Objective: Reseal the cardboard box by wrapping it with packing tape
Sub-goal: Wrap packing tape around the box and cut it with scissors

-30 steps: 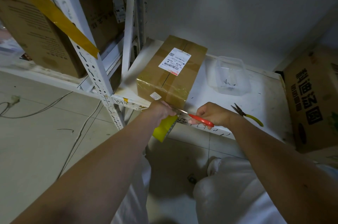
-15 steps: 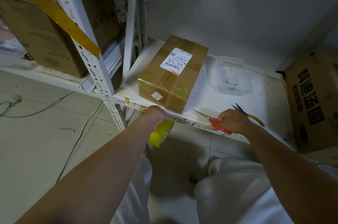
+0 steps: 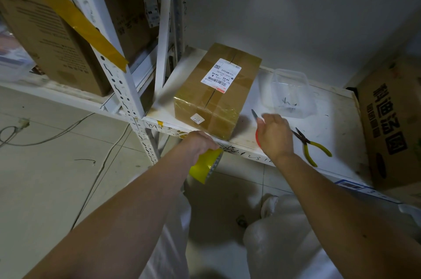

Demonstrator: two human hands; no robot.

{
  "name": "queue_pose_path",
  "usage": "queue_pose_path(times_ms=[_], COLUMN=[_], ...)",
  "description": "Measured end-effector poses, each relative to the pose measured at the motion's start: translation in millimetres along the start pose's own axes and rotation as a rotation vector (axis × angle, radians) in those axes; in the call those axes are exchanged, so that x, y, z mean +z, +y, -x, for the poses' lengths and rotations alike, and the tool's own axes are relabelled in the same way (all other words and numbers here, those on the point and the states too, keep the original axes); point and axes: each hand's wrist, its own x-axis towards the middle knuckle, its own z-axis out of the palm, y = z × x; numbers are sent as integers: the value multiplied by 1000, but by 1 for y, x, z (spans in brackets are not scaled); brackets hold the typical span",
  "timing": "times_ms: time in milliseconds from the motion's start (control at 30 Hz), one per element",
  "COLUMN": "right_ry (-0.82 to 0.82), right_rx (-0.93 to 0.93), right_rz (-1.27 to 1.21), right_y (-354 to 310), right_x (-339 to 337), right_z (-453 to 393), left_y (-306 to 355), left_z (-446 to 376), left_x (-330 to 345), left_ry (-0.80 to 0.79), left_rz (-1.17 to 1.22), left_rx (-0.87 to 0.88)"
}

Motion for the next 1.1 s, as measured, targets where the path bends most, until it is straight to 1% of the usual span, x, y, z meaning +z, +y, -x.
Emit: queue_pose_path(times_ms=[33,67,133,167,233,300,500,633,700,767,867,933,1000,1100], right_ry=[76,81,-3,-53,-155,-206,-176,-208,-173,-65,95,147,128,8], right_rx=[-108,-217,-389,-429,-428,-400,-396,-379,-378,-356,-326,-310,-299,-310], right_rz=[-85,-93,26,96,191,226,156,126,95,37,80,97,107,152], right_y=[-7,-16,-30,-36,-41,-42,-38,-37,-38,-44,-59,-66,-68,-65], right_x=[-3,-7,-12,-13,-8,0,9,9,9,8,10,12,13,12], right_z=[2,3,1,-1,-7,-10,-8,-8,-8,-9,-12,-12,-10,-5], left_y=[-1,-2,-3,-4,-4,-3,-3,-1,-1,-1,-4,-4,-5,-4], left_z=[0,-1,0,1,2,3,1,0,1,1,0,0,1,1], left_x=[0,0,0,1,0,-2,-6,-3,-3,-3,0,0,0,-2], left_ry=[1,1,-3,-6,-8,-16,-2,-30,-39,-37,-17,-10,-5,-4], left_rz=[3,8,9,4,-6,6,22,31,34,28,11,-4,-2,9], left_rx=[4,9,26,30,34,39,22,35,36,30,24,34,31,18])
